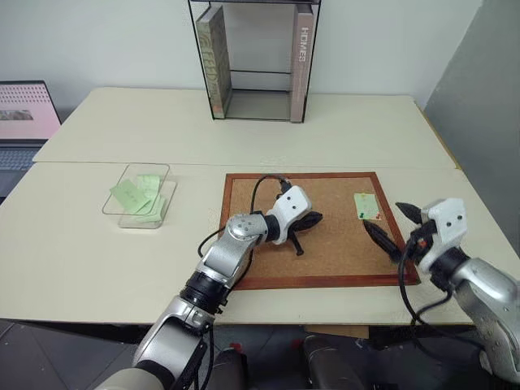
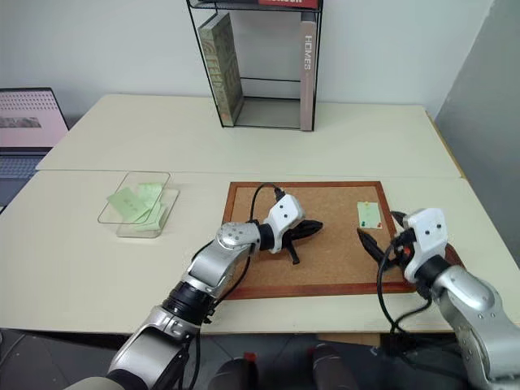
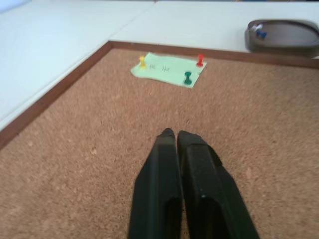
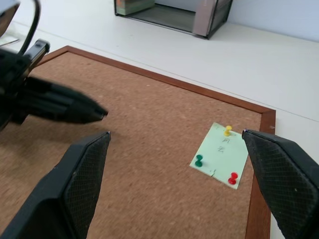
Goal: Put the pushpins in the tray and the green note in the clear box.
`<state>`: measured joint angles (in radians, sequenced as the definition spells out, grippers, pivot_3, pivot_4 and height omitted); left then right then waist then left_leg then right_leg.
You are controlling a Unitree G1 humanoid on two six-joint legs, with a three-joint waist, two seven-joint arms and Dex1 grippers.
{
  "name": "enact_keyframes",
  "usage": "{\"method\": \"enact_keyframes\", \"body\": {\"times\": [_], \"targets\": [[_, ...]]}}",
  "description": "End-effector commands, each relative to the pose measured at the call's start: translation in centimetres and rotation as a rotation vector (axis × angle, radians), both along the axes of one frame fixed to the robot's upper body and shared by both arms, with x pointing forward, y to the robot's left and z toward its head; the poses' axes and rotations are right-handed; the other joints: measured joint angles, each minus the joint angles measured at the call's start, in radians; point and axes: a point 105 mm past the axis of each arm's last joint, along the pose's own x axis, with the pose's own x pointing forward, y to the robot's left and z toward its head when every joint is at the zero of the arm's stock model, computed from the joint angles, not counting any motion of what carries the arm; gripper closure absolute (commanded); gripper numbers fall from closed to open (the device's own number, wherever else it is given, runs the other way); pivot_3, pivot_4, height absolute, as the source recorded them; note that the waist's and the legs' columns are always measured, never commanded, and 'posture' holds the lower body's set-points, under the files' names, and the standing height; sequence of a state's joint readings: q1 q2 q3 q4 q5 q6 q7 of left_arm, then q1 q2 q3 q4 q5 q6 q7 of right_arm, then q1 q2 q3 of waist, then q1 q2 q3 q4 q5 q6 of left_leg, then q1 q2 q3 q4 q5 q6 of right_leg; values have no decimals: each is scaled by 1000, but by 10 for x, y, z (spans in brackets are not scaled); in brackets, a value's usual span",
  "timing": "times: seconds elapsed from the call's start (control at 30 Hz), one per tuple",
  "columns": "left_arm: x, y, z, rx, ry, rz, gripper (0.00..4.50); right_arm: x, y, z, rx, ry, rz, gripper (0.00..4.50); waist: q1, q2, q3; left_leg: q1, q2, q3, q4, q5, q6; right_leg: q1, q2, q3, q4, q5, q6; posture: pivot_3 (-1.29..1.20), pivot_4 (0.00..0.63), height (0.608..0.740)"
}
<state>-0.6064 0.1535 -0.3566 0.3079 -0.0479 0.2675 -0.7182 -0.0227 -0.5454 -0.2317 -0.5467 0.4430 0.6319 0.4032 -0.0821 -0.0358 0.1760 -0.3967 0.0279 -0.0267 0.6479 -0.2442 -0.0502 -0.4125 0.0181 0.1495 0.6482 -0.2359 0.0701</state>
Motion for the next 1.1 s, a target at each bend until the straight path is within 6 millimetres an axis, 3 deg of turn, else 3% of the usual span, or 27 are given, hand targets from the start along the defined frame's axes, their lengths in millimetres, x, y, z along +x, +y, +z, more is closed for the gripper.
{"method": "enact_keyframes", "body": {"times": [0.03,0.37,0.67,1.1], "targets": [[1,-5,1,18,-35,-19,4370,17,-7,1,-37,11,-40,0,0,0,0,0,0,0,0,0,0,0,0,0,0,0,0,0,150,740],[-3,-4,-10,60,-38,-34,4370,82,-17,-11,-21,69,-103,0,1,1,0,0,-1,0,-1,0,0,1,0,1,-1,2,3,0,150,740],[-7,-3,-12,69,-37,-37,4370,111,-16,-22,-11,89,-103,0,-1,1,-1,0,-1,0,-1,0,0,1,0,1,-2,2,3,0,150,740],[-9,0,-13,80,-37,-31,4500,122,-12,-32,-27,99,-103,2635,-2,1,-1,0,-1,0,-1,0,0,2,0,1,-2,2,3,0,150,740]]}}
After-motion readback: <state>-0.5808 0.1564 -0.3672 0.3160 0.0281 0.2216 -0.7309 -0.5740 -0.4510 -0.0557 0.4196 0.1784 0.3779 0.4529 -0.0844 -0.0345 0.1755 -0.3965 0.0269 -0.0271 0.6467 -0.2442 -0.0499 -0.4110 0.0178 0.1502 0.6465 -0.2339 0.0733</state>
